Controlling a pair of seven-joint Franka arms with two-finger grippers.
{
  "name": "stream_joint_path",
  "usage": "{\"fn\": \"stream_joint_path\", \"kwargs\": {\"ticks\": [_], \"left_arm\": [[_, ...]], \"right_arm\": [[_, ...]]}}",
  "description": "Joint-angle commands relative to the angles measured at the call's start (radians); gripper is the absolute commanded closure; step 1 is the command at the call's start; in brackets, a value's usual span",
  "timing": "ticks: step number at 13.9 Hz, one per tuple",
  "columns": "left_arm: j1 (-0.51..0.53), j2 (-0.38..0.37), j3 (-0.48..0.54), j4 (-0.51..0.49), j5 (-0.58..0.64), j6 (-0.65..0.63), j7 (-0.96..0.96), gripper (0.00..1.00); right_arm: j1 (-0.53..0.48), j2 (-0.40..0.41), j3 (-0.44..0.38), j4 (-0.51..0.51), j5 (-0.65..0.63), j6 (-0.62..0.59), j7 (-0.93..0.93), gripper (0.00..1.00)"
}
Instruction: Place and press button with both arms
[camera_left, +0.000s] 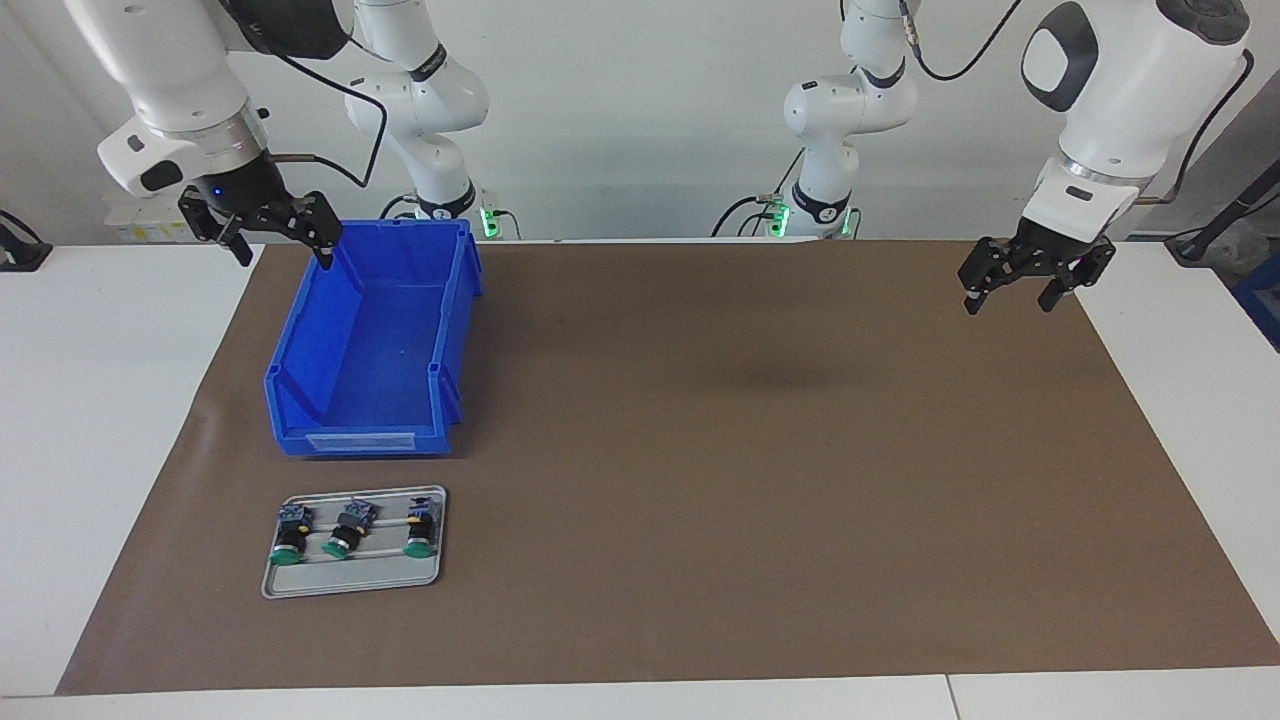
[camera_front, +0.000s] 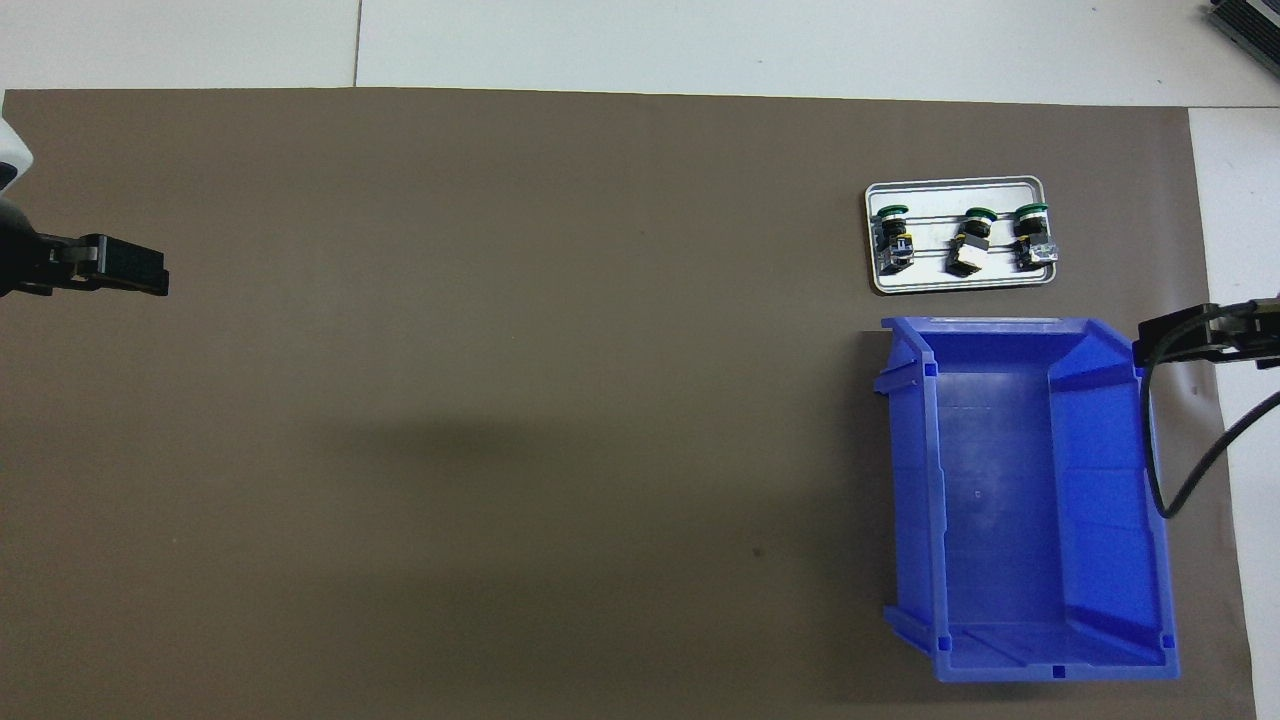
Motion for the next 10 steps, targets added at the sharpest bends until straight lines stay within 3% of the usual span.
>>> {"fn": "stream_joint_path", "kwargs": {"ticks": [1, 7, 10], "left_arm": [[0.012, -0.026, -0.009, -0.023, 0.013, -0.006, 0.009, 0.00], [0.012, -0.026, -0.009, -0.023, 0.013, -0.006, 0.009, 0.00], [0.012, -0.026, -0.009, -0.023, 0.013, -0.006, 0.009, 0.00]], "right_arm": [[-0.009, -0.023, 0.010, -0.029, 0.010, 0.015, -0.006, 0.00], [-0.011, -0.033, 0.009, -0.058, 0.009, 0.032, -0.011, 0.00], [-0.008, -0.015, 0.009, -0.045, 0.007, 0.153, -0.009, 0.00]]}}
